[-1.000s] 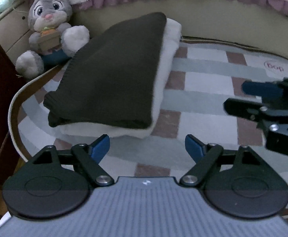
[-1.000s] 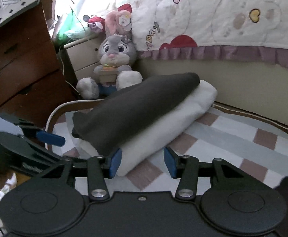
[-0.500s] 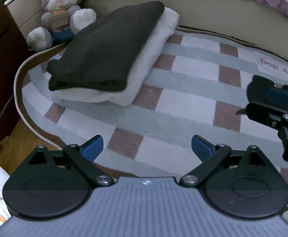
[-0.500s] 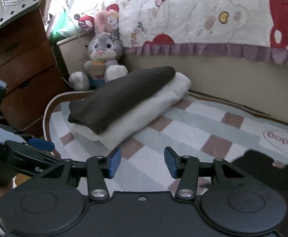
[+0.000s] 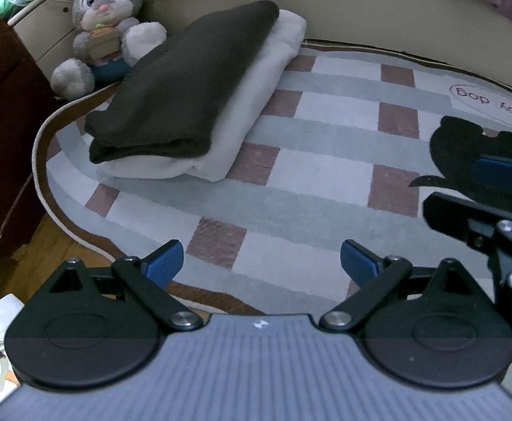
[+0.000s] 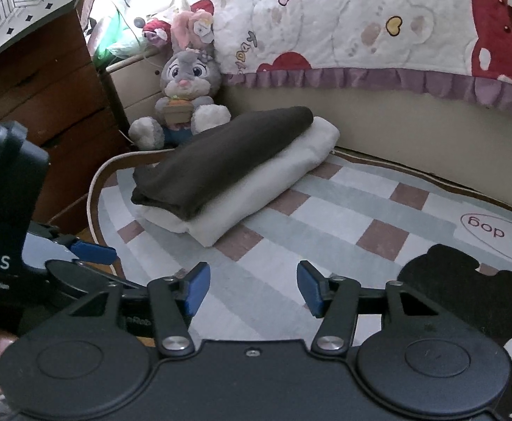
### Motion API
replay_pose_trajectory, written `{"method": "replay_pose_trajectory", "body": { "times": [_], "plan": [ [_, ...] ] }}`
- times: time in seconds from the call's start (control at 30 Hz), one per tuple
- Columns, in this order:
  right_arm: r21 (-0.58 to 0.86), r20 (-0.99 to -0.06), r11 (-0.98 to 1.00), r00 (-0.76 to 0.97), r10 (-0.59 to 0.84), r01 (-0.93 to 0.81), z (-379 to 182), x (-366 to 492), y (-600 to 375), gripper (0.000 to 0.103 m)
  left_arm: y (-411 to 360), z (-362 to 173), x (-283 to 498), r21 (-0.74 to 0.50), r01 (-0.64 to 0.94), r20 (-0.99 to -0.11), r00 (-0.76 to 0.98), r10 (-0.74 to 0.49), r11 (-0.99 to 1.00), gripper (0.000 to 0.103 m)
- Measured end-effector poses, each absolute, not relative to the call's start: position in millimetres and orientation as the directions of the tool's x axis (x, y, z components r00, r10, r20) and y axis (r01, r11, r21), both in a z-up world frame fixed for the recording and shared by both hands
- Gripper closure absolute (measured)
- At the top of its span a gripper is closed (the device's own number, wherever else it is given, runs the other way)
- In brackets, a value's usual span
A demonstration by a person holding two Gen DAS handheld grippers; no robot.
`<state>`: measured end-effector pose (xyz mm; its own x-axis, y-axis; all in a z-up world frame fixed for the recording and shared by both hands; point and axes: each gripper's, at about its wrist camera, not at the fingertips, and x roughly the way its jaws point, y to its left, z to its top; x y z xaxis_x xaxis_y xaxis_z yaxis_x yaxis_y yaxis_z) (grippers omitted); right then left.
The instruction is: Fold clothes
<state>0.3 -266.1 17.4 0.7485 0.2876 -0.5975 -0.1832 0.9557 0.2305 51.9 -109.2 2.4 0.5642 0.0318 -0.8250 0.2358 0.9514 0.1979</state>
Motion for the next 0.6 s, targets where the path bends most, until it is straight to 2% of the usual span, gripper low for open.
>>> {"method": "replay_pose_trajectory", "body": {
  "times": [0.3, 0.6],
  "plan": [
    [0.296, -0.617, 0.948, 0.735, 0.281, -0.114, 7, -1, -279, 0.041, -113, 0, 51, 0.208, 0.221, -0.829, 0.557, 0.051, 0.953, 0.005],
    [0.338, -0.607, 0.934, 0.730, 0.314, -0.120, 4, -4, -281, 0.041, -116, 2, 49, 0.213, 0.208, -0.819, 0.571, 0.058, 0.955, 0.004]
  ]
}}
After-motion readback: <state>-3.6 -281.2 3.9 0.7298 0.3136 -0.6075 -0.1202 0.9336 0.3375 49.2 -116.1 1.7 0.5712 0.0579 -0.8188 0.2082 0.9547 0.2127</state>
